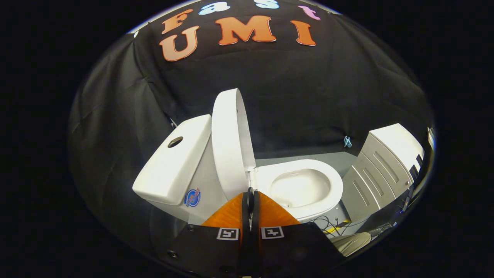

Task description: Open the toilet lid.

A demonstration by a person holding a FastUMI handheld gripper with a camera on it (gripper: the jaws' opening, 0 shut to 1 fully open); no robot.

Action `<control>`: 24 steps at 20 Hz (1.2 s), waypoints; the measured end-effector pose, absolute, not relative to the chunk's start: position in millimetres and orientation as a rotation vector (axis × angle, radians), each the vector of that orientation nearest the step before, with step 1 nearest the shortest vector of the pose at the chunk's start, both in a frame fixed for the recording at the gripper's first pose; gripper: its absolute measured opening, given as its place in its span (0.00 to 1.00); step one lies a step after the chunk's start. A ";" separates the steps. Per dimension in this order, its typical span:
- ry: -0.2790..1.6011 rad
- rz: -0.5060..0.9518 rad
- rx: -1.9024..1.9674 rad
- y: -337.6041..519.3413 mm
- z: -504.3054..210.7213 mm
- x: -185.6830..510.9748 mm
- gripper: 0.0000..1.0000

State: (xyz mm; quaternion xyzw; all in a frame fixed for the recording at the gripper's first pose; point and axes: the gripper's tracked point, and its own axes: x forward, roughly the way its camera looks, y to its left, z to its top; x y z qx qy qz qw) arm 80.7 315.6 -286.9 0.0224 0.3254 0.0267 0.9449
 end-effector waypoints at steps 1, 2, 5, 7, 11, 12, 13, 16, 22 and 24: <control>0.661 0.060 0.034 319.7 -287.2 79.7 0.08; 0.660 0.066 0.026 324.4 -286.7 78.3 0.08; 0.660 0.084 0.011 338.0 -289.4 78.7 0.08; 0.658 0.097 -0.001 346.0 -288.9 76.8 0.08; 0.656 0.118 -0.030 355.8 -292.0 74.5 0.08; 0.657 0.122 -0.035 360.4 -294.0 73.1 0.08; 0.657 0.126 -0.041 363.4 -294.9 71.8 0.08; 0.652 0.132 -0.076 370.5 -294.9 70.1 0.08; 0.647 0.146 -0.113 381.3 -296.6 68.5 0.08; 0.643 0.147 -0.125 381.2 -296.5 67.3 0.08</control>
